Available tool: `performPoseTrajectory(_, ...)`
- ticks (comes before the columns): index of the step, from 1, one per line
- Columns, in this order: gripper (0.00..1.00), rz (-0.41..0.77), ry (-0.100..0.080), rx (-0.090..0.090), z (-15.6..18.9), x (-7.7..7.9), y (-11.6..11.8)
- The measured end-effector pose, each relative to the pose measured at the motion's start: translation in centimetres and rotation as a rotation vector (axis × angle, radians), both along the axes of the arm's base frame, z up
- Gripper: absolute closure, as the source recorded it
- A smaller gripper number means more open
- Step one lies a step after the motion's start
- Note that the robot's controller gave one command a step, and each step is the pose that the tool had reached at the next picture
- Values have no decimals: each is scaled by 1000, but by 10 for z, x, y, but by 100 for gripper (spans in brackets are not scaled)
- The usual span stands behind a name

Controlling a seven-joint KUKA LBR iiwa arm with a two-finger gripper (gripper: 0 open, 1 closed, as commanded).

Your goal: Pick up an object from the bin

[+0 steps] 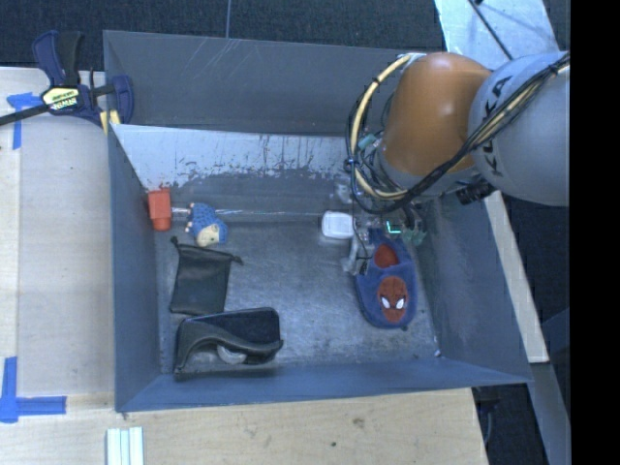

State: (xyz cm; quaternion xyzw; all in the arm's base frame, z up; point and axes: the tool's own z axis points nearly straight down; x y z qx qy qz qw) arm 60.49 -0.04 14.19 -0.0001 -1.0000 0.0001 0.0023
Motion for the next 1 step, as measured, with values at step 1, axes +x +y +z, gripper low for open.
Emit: performPoseTrajectory(1, 0, 248, -4, -1, -52, -19, -85)
